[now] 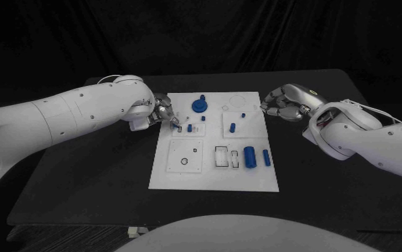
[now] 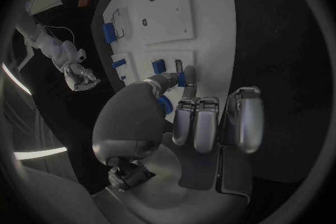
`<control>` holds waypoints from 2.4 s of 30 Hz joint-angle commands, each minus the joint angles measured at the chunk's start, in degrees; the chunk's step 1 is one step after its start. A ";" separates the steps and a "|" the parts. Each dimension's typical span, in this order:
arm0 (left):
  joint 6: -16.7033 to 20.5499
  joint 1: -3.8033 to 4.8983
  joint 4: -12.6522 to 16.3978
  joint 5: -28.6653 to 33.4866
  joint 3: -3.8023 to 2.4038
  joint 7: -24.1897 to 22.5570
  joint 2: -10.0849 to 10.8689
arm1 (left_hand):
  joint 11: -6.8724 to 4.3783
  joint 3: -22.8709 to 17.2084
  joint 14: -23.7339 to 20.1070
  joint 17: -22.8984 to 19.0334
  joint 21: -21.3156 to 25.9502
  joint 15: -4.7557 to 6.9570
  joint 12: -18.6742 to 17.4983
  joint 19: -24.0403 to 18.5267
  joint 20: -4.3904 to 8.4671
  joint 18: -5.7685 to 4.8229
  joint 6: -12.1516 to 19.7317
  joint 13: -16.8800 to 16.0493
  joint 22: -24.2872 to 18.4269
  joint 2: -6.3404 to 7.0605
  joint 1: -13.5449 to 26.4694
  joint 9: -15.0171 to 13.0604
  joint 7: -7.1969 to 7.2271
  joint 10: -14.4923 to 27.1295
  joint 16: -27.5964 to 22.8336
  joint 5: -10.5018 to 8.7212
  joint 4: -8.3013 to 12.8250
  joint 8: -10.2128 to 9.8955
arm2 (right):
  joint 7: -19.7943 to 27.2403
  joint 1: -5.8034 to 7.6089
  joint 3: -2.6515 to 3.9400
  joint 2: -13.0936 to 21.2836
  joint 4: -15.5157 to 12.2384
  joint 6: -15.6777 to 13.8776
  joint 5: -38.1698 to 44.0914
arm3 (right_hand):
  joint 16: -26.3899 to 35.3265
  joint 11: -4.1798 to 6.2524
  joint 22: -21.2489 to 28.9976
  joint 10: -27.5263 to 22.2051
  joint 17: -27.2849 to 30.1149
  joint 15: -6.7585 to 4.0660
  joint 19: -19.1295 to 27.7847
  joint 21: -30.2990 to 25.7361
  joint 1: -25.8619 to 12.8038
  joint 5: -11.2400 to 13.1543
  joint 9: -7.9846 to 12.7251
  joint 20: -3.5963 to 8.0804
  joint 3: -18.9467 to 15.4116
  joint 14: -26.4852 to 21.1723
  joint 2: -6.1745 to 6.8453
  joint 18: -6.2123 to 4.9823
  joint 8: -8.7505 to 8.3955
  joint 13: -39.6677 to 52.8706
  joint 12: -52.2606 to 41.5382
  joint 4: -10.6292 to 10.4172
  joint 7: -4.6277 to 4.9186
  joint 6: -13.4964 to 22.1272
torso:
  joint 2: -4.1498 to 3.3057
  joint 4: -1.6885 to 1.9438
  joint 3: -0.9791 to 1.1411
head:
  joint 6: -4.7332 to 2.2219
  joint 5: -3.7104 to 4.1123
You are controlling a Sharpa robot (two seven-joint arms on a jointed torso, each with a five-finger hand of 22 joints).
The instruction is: Assemble the parts on the task board
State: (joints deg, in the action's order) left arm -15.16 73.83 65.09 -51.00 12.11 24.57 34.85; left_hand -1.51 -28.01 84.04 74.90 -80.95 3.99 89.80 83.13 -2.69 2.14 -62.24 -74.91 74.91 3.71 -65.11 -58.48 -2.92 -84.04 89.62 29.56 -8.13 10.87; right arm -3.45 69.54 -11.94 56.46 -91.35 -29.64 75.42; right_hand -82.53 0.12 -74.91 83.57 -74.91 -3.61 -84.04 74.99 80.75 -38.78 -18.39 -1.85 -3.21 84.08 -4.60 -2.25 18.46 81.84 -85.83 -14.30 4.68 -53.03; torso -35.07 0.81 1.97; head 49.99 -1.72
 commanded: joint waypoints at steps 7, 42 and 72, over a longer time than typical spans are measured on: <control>0.26 -0.17 -0.13 0.11 0.01 -1.07 -0.30 | 0.39 -6.28 5.96 15.10 0.29 -0.44 0.20 -0.24 -0.20 0.40 0.38 -15.09 11.70 -0.81 0.19 -0.14 0.20 -5.96 0.38 -0.87 5.85 0.28 | -0.93 -0.26 0.04 0.02 0.02 0.25 0.12 | 0.32 -0.10 -10.62 2.00 0.10 -0.30 -0.55 -0.40 0.54 -0.23 0.10 -0.46 0.34 3.13 0.06 -1.12 -0.42 -0.46 0.17 0.01 -0.06 -0.18 | 0.00 0.02 -0.01 | 0.01 0.09; -0.53 -0.20 2.74 0.11 0.01 -0.97 0.97 | 0.37 -6.29 5.96 15.10 0.44 -0.47 0.20 -0.34 -0.26 0.44 0.60 -15.09 11.65 -0.11 0.45 -0.40 0.26 -5.96 0.38 -1.06 6.74 0.30 | -1.05 -0.51 0.04 -0.13 0.28 0.50 0.12 | 0.38 -0.10 -10.60 1.95 0.20 -0.29 -0.53 -0.48 0.70 -0.27 0.10 -0.46 0.59 3.11 -0.05 -1.13 -0.47 -0.58 0.24 0.11 -0.06 -0.14 | 0.02 -0.02 0.00 | 0.01 0.12; -1.41 -0.44 2.70 0.11 0.02 -0.61 0.98 | 0.36 -6.44 5.96 15.10 0.63 -0.46 0.20 -0.47 -0.26 0.49 0.66 -15.09 11.59 -0.09 0.39 -0.44 0.25 -5.96 0.38 -0.92 6.97 0.29 | -1.10 -0.56 0.04 -0.22 0.42 0.69 0.12 | 0.48 -0.11 -10.58 1.92 0.40 -0.29 -0.50 -0.55 0.80 -0.29 0.10 -0.47 0.76 3.08 -0.07 -1.15 -0.51 -0.64 0.27 0.20 -0.04 -0.11 | 0.00 0.00 -0.01 | 0.01 -0.03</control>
State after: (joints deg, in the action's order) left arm -16.03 73.52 67.80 -51.01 12.13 24.50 35.93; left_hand -1.51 -27.85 84.05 74.90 -80.61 3.99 89.80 82.93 -2.89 2.14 -61.59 -74.91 74.91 3.22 -64.58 -58.86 -2.91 -84.04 89.62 28.47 -7.96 10.86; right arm -3.62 69.11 -11.94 56.24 -90.96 -29.16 75.42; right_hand -82.25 0.12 -74.93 83.57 -74.56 -3.40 -84.04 74.77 80.91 -38.78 -18.37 -1.85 -2.67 84.08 -4.76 -2.25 18.23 81.85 -85.80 -14.07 4.68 -53.03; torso -35.06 0.82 1.96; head 49.99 -1.75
